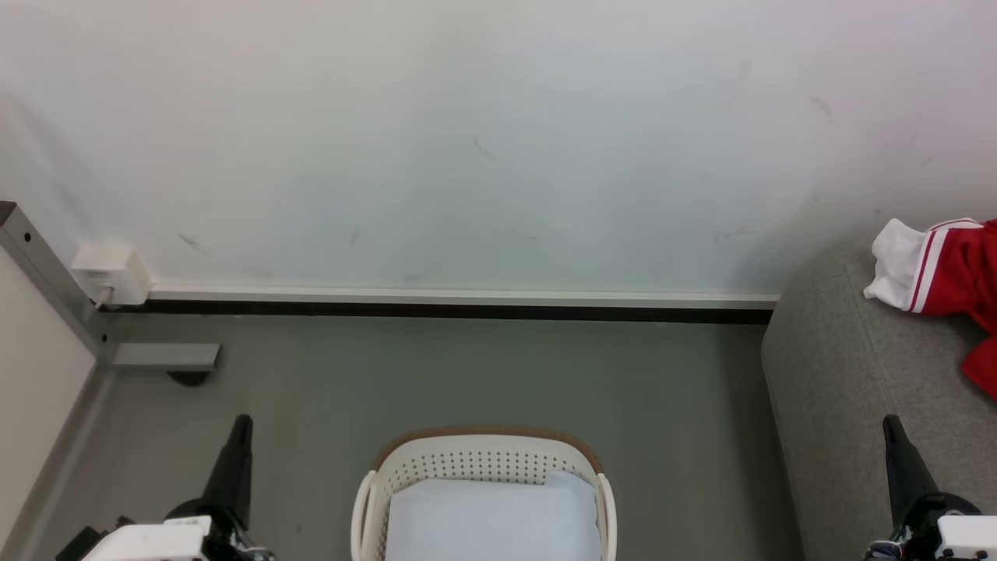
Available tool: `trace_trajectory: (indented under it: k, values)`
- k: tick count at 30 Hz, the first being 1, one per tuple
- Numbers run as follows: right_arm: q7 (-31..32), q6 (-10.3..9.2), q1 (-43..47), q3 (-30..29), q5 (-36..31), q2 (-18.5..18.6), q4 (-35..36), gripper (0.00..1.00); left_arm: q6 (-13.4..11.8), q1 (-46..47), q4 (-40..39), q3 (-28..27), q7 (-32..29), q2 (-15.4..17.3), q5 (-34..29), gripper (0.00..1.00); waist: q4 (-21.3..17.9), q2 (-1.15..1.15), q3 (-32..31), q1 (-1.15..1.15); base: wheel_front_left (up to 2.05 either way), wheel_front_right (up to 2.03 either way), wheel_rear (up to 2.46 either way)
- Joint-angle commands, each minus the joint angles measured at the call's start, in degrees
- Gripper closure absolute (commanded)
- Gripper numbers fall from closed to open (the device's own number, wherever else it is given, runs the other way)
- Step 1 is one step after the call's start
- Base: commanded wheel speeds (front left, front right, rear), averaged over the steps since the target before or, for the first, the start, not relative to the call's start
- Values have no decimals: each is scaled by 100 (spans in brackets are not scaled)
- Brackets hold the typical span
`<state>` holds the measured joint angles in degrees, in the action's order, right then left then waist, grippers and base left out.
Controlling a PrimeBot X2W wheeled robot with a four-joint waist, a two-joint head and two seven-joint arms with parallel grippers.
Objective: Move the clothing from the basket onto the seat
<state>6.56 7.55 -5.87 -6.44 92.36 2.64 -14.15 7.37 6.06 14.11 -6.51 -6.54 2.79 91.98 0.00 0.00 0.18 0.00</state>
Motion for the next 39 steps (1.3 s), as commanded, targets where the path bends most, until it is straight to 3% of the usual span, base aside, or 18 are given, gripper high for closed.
trace_trajectory:
  k: [1,39]
  values:
    - [17,-12,-72,-22,11,44,24,100,26,44,-14,-18,-23,10,76,100,0,0,0,0,0,0,0]
    - [16,-12,-71,-20,12,44,23,100,26,43,-15,-16,-21,11,78,100,0,0,0,0,0,0,0]
